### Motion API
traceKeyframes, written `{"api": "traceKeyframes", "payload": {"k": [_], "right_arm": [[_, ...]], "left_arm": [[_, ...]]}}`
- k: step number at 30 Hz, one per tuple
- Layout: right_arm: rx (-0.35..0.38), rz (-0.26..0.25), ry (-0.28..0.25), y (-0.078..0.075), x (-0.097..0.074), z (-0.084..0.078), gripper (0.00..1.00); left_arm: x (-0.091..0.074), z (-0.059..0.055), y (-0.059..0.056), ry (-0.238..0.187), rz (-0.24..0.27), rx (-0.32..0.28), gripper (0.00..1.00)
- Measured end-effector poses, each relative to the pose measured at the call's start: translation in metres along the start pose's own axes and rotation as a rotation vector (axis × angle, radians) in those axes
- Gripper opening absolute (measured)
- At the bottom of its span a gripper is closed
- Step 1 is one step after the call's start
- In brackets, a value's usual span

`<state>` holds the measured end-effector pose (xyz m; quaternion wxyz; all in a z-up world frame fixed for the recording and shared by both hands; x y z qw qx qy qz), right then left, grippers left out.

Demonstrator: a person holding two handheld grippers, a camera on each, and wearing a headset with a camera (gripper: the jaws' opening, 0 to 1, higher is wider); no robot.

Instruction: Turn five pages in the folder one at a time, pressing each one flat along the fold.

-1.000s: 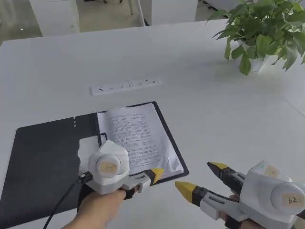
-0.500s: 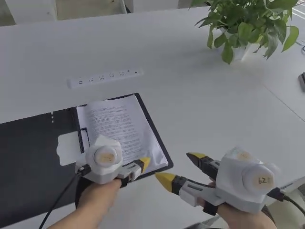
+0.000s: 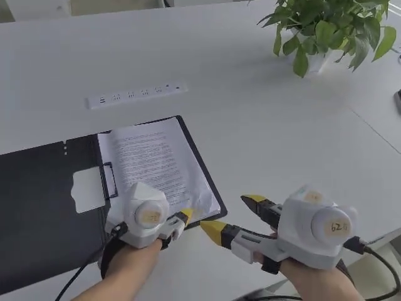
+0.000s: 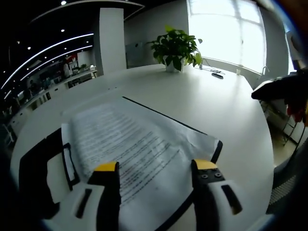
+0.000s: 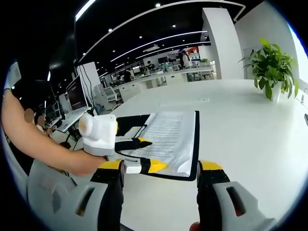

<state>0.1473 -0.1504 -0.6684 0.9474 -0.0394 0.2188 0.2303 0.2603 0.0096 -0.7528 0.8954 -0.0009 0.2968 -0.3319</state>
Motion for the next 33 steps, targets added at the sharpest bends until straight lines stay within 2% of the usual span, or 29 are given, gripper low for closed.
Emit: {"api": "traceKeyframes", "payload": {"k": [5, 13, 16, 20, 26, 29, 33], "right_arm": [[0.001, 0.009, 0.007, -0.001, 0.005, 0.001, 0.60], [-0.001, 0.019, 0.021, -0.003, 0.012, -0.001, 0.60], [0.000, 0.019, 0.025, -0.004, 0.014, -0.002, 0.59], [0.002, 0.019, 0.025, -0.004, 0.015, -0.002, 0.60], [0.008, 0.020, 0.034, -0.005, 0.019, -0.004, 0.59], [0.014, 0.018, 0.041, -0.006, 0.024, -0.005, 0.58], [0.032, 0.011, 0.058, -0.009, 0.033, -0.007, 0.54]], "left_arm": [[0.001, -0.003, -0.002, -0.022, -0.043, 0.020, 0.51], [0.001, -0.004, 0.000, -0.037, -0.044, 0.008, 0.47], [0.001, -0.004, -0.002, -0.036, -0.065, 0.016, 0.40], [0.001, -0.004, -0.001, -0.036, -0.058, 0.005, 0.37], [0.001, -0.002, 0.000, -0.034, -0.060, -0.005, 0.27], [0.002, -0.002, 0.003, -0.033, -0.048, -0.008, 0.20], [0.002, -0.002, 0.005, -0.027, -0.055, -0.017, 0.18]]}}
Point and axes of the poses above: the centre of the closed fingertips' face, and the gripper's own axes: x roughly forward along the fingers, y roughly to its left, z roughly out of its top, the point moved 10 cm from there along -x, roughly backward along the fingers, and after that the axes turned 14 degrees about -x, right-handed, at the moved point
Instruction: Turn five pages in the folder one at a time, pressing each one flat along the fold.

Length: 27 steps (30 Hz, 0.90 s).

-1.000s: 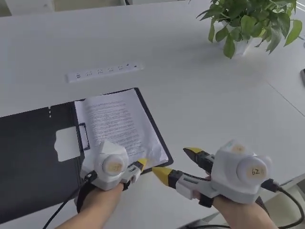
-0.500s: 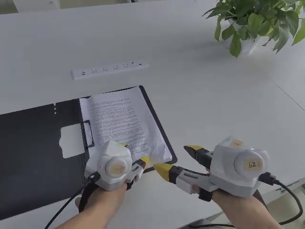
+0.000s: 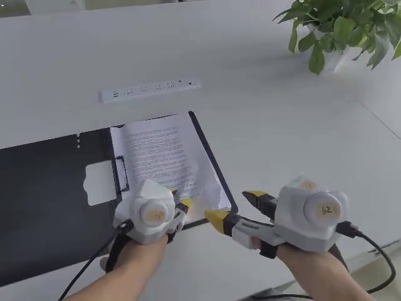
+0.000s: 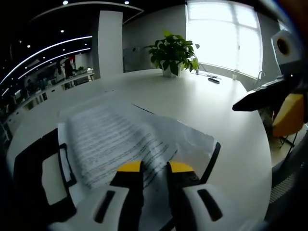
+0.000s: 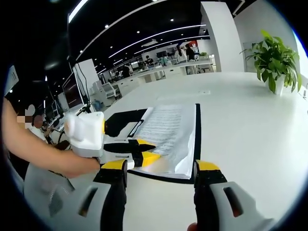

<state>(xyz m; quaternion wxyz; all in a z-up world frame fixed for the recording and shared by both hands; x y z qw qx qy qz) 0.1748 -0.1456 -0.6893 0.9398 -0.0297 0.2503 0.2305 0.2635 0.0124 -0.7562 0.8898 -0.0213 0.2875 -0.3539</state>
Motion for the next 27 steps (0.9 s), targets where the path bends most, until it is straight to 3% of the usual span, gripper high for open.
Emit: {"api": "traceKeyframes", "payload": {"k": [10, 15, 27], "right_arm": [[0.105, -0.048, 0.044, -0.017, 0.026, -0.007, 0.42], [0.105, -0.059, 0.061, -0.024, 0.036, -0.010, 0.34], [0.137, -0.046, 0.111, -0.020, 0.054, -0.019, 0.23]], "left_arm": [[0.001, 0.000, 0.001, 0.006, 0.004, -0.011, 0.16], [0.001, 0.001, 0.001, 0.013, 0.006, -0.014, 0.14], [0.001, 0.002, 0.002, 0.017, 0.007, -0.012, 0.13]]}}
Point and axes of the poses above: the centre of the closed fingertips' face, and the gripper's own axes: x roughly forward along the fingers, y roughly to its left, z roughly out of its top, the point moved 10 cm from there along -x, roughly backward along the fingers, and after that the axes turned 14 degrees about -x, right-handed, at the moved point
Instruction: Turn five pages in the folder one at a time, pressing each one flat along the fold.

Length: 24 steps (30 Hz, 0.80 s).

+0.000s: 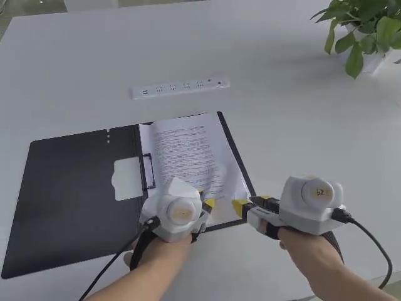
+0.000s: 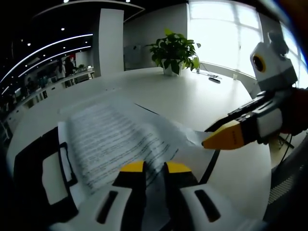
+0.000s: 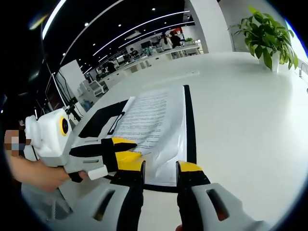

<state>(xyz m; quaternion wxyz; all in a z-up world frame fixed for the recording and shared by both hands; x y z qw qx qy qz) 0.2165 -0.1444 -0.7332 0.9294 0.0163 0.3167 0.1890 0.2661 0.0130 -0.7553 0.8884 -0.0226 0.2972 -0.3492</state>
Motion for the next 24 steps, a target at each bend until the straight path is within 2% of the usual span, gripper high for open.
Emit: {"api": "traceKeyframes", "payload": {"k": [4, 12, 24], "right_arm": [[0.035, -0.008, 0.008, -0.0001, 0.0009, -0.0008, 0.14], [0.053, -0.026, 0.022, -0.0020, 0.0023, -0.0036, 0.02], [0.089, -0.025, 0.002, -0.0020, -0.0016, -0.0014, 0.00]], "left_arm": [[-0.0001, 0.0001, 0.0001, 0.000, 0.003, -0.001, 0.13], [0.0002, -0.0002, 0.0001, 0.000, 0.003, -0.006, 0.12], [-0.0001, -0.0004, -0.0002, 0.005, 0.003, -0.016, 0.12]]}}
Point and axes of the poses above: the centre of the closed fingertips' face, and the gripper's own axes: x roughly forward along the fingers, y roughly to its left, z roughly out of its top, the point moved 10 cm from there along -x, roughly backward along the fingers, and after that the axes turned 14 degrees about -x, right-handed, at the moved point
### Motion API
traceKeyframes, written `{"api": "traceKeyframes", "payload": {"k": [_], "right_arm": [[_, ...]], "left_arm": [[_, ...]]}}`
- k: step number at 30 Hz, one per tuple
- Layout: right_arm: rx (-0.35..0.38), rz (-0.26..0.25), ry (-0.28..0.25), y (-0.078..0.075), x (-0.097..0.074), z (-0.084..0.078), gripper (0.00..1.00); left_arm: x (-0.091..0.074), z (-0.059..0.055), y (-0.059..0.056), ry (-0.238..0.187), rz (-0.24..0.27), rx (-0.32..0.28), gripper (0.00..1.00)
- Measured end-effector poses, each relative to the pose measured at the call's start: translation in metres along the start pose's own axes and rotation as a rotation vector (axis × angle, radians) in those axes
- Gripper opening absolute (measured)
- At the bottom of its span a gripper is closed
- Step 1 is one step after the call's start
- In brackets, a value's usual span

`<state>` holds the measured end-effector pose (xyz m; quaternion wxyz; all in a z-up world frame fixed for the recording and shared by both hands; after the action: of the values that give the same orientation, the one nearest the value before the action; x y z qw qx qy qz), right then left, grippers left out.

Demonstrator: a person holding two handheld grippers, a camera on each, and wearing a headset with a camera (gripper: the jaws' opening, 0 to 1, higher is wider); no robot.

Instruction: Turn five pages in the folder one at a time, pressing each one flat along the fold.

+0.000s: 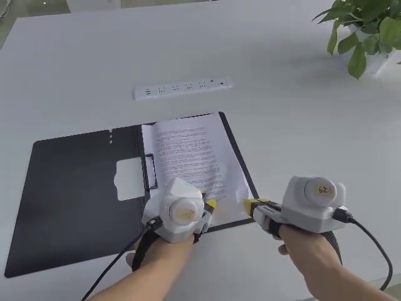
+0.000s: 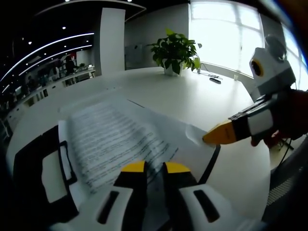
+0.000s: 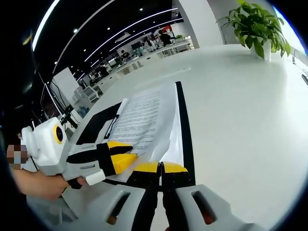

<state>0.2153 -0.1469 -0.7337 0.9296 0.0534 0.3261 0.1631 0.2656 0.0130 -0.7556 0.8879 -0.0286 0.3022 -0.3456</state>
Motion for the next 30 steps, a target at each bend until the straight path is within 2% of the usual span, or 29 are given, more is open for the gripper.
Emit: {"api": "traceKeyframes", "payload": {"k": [9, 17, 22, 30], "right_arm": [[0.025, 0.026, -0.018, 0.005, -0.003, 0.003, 0.00], [0.035, 0.046, -0.043, 0.010, -0.007, 0.010, 0.00], [0.042, 0.066, -0.070, 0.015, -0.014, 0.015, 0.00], [0.038, 0.112, -0.117, 0.028, -0.025, 0.027, 0.00]], "left_arm": [[-0.004, -0.001, -0.001, 0.008, -0.008, -0.019, 0.13], [-0.012, -0.001, -0.002, 0.034, -0.027, -0.045, 0.18], [-0.024, 0.000, 0.001, 0.059, -0.016, -0.043, 0.22], [-0.052, 0.008, 0.011, 0.035, -0.004, -0.043, 0.23]]}}
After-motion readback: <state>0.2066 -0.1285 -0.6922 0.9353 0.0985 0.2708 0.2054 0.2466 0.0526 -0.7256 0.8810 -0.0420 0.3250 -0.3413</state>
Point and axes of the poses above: the centre of the closed fingertips' face, and the gripper's own axes: x roughly forward along the fingers, y roughly to its left, z roughly out of its top, the point moved 10 cm from there along -x, roughly backward along the fingers, and after that the axes turned 14 degrees about -x, right-handed, at the moved point
